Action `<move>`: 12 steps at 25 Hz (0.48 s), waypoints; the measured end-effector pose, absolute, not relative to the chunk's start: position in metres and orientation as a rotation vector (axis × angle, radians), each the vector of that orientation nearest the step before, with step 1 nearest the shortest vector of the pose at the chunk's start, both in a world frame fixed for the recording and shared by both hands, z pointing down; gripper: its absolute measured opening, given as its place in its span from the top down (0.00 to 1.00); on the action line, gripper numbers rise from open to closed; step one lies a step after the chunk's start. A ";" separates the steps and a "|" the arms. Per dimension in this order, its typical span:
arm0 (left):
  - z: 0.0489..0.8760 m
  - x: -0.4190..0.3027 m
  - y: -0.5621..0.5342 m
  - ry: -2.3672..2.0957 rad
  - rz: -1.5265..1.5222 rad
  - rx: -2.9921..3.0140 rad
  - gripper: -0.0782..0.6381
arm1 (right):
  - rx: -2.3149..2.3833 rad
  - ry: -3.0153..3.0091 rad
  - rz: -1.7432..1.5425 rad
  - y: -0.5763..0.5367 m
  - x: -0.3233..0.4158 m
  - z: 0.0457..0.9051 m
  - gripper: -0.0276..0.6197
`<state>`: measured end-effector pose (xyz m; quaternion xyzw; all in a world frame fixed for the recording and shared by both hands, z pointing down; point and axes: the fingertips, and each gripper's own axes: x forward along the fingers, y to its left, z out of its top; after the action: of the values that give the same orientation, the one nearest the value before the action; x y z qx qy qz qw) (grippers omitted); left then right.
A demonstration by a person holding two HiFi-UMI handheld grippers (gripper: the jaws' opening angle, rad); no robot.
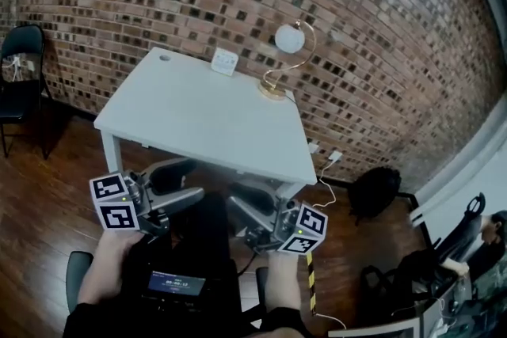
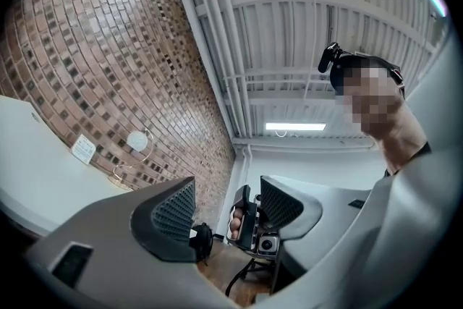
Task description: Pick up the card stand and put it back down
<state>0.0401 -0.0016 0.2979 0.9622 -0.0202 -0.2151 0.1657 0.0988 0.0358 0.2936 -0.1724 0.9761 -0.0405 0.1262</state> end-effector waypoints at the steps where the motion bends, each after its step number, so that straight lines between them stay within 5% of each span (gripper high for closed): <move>1: 0.299 0.039 -0.002 -0.057 -0.611 2.741 0.51 | -0.502 2.844 -0.119 0.035 0.097 0.295 0.79; 12: 0.297 0.036 0.002 -0.068 -0.619 2.752 0.51 | -0.466 2.870 -0.083 0.043 0.089 0.293 0.79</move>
<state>0.0363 0.0022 0.2973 0.9629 -0.0238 -0.2166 0.1594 0.0890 0.0428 0.2934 -0.1590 0.9800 -0.0284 0.1161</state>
